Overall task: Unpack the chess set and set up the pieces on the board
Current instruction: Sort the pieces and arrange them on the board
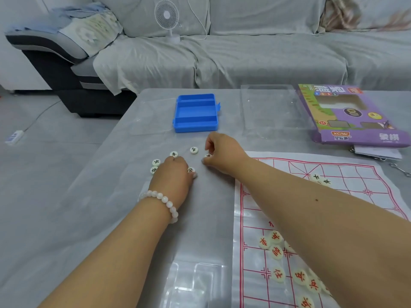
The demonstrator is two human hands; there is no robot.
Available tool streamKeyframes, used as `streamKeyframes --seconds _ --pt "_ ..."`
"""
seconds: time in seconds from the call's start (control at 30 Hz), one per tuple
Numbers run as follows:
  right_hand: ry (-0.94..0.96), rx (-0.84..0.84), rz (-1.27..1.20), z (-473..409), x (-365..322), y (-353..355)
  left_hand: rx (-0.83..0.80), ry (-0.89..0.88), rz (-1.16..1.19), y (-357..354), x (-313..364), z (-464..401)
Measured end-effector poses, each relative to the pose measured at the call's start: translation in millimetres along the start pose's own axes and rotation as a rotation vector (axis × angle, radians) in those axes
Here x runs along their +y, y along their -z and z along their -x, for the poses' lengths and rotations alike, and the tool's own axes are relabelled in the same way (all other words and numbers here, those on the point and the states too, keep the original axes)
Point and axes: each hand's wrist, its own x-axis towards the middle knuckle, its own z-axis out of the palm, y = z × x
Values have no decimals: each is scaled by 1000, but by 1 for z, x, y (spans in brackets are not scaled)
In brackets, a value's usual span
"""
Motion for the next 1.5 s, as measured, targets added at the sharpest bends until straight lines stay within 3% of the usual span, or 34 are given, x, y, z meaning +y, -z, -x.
streamKeyframes --seconds 0.37,0.63,0.83,0.97,1.07,1.2,1.33,1.5 --pt "59 25 235 -22 -28 -17 68 -14 -26 -6 -6 -1" --pt "137 -28 340 -13 -27 -8 10 -6 -39 3 4 2" --pt "117 -6 283 5 -16 18 -16 -31 -13 9 29 9" --pt "11 62 183 46 20 63 -67 -35 -3 13 72 9" --pt "-93 91 152 87 60 95 -103 -143 45 6 105 13" --pt "-221 28 190 132 104 117 -156 -270 39 -9 135 13" --pt "-251 -89 306 149 121 119 -189 -299 18 -20 151 12" --pt "-257 -100 354 152 126 122 -176 -295 -13 -28 158 14"
